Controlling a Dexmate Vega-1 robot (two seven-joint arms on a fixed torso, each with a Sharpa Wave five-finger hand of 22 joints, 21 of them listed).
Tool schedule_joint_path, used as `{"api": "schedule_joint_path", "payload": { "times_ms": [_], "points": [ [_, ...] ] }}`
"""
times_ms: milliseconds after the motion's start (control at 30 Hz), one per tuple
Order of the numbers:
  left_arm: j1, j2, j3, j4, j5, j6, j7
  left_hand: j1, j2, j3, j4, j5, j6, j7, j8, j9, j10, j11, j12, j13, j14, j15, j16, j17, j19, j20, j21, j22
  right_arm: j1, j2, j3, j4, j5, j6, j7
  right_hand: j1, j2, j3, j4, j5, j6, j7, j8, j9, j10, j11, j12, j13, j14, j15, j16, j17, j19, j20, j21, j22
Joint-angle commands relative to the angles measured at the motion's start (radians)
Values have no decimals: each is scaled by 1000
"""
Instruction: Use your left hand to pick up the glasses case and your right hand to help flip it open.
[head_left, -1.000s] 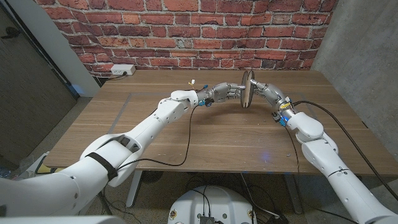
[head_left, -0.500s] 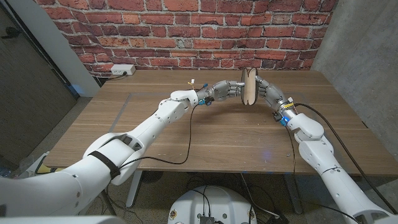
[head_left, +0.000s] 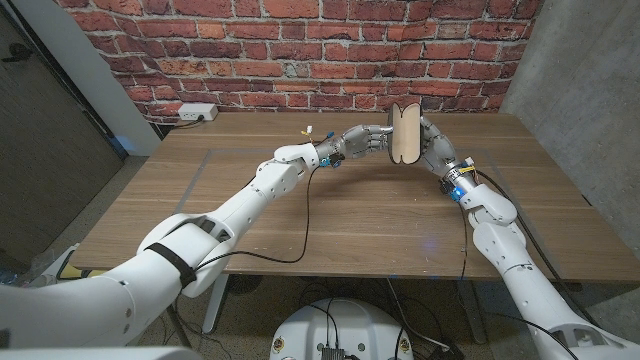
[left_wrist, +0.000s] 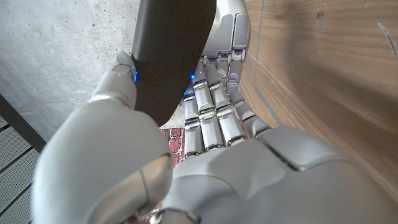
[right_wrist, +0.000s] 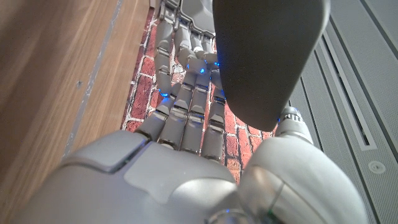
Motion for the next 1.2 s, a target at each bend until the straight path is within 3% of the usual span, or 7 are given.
{"api": "schedule_joint_path", "payload": {
  "times_ms": [33,400,633,867,1200],
  "points": [
    [4,-18,-9,16,-21,-23,-33,151,157,44,40,6,351,-57,4,17,114,-116,3,227,-5,-170,-1,6,-3,0,5,1,71,80,28,148,142,-68,212,18,13,-2,1,4,44,-31,-3,4,116,-106,-4,-5,22,-118,5,2,6,-6,5,5],
    [3,-26,-14,29,-32,-28,-40,154,157,42,39,6,352,-57,1,18,112,-118,2,227,-4,-171,-2,10,-4,0,8,1,150,160,74,319,249,-142,369,21,11,-7,0,3,52,-36,-7,4,126,-114,-5,-5,31,-128,4,2,5,-9,7,6],
    [2,-28,-15,36,-34,-33,-43,154,157,41,39,6,354,-55,-1,17,112,-119,3,228,-5,-170,-3,11,-5,1,10,1,181,189,102,383,293,-197,438,22,11,-12,1,3,59,-37,-10,4,134,-117,-6,-5,34,-138,2,3,5,-11,9,8],
    [-1,-32,-16,47,-37,-39,-51,154,156,40,40,6,356,-59,-2,18,113,-121,4,228,-5,-170,-4,12,-6,0,11,1,212,216,122,449,336,-284,499,19,11,-21,6,0,83,-21,-11,4,163,-106,-3,-5,65,-141,8,4,14,-7,16,9],
    [13,-22,-18,17,-37,-33,-38,155,157,40,40,6,355,-58,-6,19,112,-121,3,228,-5,-171,-8,15,-8,1,14,2,208,232,143,454,325,-281,479,12,10,-31,12,-6,93,-11,-18,4,176,-103,-5,-5,80,-145,7,5,20,-5,21,10]
  ]
}}
